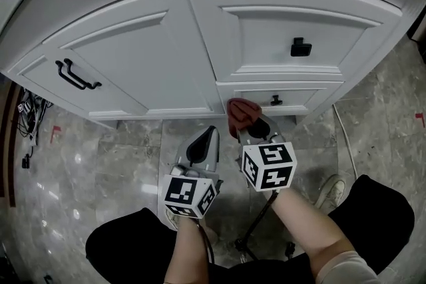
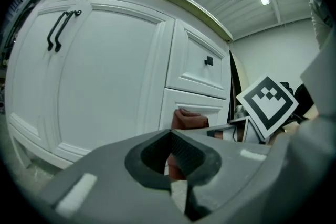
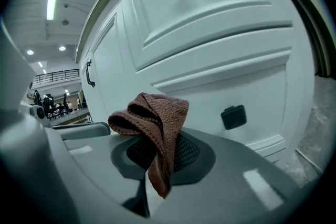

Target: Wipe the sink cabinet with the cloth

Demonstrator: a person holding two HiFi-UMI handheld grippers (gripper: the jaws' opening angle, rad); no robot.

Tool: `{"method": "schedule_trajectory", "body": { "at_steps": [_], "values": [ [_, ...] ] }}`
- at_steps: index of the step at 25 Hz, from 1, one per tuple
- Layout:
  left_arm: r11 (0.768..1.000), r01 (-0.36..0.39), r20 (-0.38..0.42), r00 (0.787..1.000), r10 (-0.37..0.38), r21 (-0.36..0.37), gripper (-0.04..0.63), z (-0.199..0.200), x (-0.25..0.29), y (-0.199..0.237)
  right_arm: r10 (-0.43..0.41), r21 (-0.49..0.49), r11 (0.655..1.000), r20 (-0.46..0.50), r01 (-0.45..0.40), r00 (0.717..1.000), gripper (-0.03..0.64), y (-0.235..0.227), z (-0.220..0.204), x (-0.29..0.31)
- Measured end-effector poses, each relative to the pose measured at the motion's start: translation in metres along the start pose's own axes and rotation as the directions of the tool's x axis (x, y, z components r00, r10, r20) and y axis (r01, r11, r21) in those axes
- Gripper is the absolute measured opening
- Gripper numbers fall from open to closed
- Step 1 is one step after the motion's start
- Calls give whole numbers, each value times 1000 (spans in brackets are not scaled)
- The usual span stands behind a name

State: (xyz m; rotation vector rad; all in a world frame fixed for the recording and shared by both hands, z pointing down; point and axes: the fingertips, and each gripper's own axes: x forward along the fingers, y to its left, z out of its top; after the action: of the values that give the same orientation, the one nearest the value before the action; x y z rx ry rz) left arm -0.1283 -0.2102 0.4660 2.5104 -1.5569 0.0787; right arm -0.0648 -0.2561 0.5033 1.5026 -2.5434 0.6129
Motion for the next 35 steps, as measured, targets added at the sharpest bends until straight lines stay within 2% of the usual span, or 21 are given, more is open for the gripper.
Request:
{"method": "schedule_trajectory", "body": {
  "at_steps": [4,10,16,20,28,35],
  "values": [
    [1000,-21,0,1000,21,-5,0,-3,-5,16,26,-9,1000,-18,-26,999,80,14,-10,21],
    [1000,-18,14,1000,18,-8,0,-4,-1,20,12,19,1000,-11,-12,1000,81,4,-8,29],
    [999,35,7,999,-35,1,0,-7,11,0,-76,63,995,-7,76,997,80,-33,-8,18],
    [998,68,7,998,-68,-7,0,-7,17,-14,-89,103,991,-16,90,996,81,-45,-8,14],
    [996,86,10,996,-86,-5,0,-4,26,-26,-132,196,971,-28,135,991,80,-69,-12,1],
    [993,121,11,993,-121,4,0,-3,38,-48,-127,171,977,-25,129,992,80,-75,-11,-20]
  ]
}}
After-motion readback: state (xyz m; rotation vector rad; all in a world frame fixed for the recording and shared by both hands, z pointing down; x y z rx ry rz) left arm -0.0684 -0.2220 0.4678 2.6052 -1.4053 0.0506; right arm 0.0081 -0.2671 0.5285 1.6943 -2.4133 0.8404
